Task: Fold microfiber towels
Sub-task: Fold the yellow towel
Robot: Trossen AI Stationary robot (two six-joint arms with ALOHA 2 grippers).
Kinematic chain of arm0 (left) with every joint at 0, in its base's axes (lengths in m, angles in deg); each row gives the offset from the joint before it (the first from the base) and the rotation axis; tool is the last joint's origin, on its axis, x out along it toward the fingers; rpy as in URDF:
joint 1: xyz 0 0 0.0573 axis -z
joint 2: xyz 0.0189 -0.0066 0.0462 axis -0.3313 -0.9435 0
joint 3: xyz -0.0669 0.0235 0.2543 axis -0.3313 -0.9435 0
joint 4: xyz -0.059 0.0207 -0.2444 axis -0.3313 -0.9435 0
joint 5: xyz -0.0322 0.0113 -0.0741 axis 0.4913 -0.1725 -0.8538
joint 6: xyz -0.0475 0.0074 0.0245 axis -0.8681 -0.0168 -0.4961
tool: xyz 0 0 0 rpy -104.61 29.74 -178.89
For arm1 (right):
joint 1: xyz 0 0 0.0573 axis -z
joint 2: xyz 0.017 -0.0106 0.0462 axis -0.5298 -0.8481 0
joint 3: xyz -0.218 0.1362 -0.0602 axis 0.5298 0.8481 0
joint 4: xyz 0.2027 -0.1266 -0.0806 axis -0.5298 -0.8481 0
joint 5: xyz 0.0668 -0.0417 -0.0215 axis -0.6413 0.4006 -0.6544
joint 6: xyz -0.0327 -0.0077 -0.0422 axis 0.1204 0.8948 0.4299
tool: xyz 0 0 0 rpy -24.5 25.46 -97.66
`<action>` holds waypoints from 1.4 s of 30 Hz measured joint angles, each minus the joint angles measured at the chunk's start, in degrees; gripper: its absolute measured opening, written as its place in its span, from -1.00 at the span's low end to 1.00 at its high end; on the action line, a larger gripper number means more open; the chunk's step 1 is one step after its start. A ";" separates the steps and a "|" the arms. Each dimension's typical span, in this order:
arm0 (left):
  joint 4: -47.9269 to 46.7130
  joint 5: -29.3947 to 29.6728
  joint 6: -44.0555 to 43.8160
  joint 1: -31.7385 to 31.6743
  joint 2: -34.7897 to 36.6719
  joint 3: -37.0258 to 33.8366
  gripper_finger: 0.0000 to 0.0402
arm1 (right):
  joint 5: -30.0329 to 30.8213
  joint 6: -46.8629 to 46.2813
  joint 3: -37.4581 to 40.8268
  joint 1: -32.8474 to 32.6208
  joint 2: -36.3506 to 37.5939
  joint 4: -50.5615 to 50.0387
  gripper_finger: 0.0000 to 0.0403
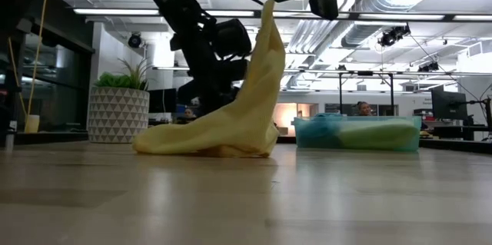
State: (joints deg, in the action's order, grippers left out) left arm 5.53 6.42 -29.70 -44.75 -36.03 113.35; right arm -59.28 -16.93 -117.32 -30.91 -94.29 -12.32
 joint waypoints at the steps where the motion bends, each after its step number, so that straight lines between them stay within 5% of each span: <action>1: -0.80 -0.02 -0.03 -0.09 0.00 -0.02 -0.81 | 0.00 0.00 0.00 -0.01 0.01 0.00 -1.00; 9: -8.45 7.80 1.19 -0.54 3.89 0.40 -0.98 | 0.91 0.61 0.00 0.58 0.16 0.06 -1.00; 19: -16.36 22.91 1.53 -4.66 22.55 3.94 -0.99 | 5.67 6.83 -7.30 7.85 0.76 -7.91 -1.00; 27: -18.59 32.86 -0.28 -6.15 32.83 13.63 -1.00 | 12.47 14.49 -16.82 13.80 0.74 -14.75 -1.00; 35: -34.29 32.36 -15.48 -0.80 37.50 17.84 -1.00 | 14.71 14.80 -20.12 9.08 0.75 -24.46 -1.00; 42: -41.93 25.66 -36.45 8.82 37.75 9.77 -1.00 | 15.03 3.48 -5.89 2.20 0.74 -22.14 -1.00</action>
State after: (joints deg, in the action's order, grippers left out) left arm -36.39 32.09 -66.15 -35.93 1.72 123.13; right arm -44.25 -13.46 -123.21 -28.71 -93.54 -34.45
